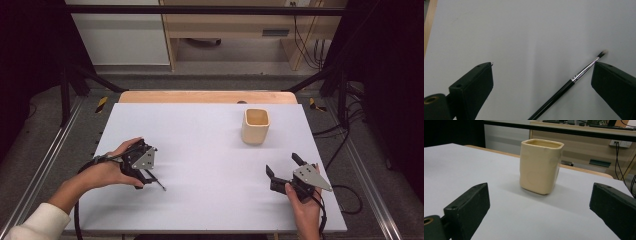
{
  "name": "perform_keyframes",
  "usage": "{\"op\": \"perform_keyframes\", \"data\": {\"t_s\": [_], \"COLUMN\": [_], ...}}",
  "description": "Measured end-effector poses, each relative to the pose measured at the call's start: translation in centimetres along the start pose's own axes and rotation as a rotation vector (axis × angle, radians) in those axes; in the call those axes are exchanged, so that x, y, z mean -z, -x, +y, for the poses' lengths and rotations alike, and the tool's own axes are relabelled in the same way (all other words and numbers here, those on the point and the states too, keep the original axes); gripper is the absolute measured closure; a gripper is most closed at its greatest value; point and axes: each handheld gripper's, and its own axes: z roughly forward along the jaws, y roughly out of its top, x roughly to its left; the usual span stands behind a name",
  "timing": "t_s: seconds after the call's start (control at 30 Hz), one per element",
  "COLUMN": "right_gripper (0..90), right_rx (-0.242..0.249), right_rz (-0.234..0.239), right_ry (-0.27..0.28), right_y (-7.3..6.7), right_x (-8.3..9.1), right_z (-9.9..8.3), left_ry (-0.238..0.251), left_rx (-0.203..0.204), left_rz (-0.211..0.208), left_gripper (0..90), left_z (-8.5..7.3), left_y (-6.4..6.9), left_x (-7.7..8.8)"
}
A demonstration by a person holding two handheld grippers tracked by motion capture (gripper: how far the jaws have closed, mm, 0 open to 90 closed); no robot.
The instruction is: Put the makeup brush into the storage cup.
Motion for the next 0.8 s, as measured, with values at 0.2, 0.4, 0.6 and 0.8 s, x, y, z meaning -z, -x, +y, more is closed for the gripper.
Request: {"op": "perform_keyframes", "data": {"t_s": [0.2,0.4,0.6,0.8], "right_gripper": [3.2,3.2,3.2,3.2], "right_rx": [0.001,-0.003,-0.004,-0.005], "right_rz": [0.000,0.000,-0.001,-0.002], "right_ry": [0.000,0.000,0.003,0.003], "right_y": [-0.07,-0.09,-0.01,-0.01], "right_x": [-0.07,-0.03,0.05,0.04], "right_z": [-0.03,0.00,0.04,0.03], "left_ry": [-0.008,-0.018,-0.035,-0.054], "left_rx": [-0.005,-0.005,-0.017,-0.027], "left_rz": [0.005,0.005,0.011,-0.009], "left_gripper": [4.3,4.5,5.6,9.3], "left_z": [-0.03,-0.05,0.18,0.24], "left_y": [-0.01,0.17,0.11,0.28], "left_x": [-0.07,-0.12,-0.08,-0.33]}}
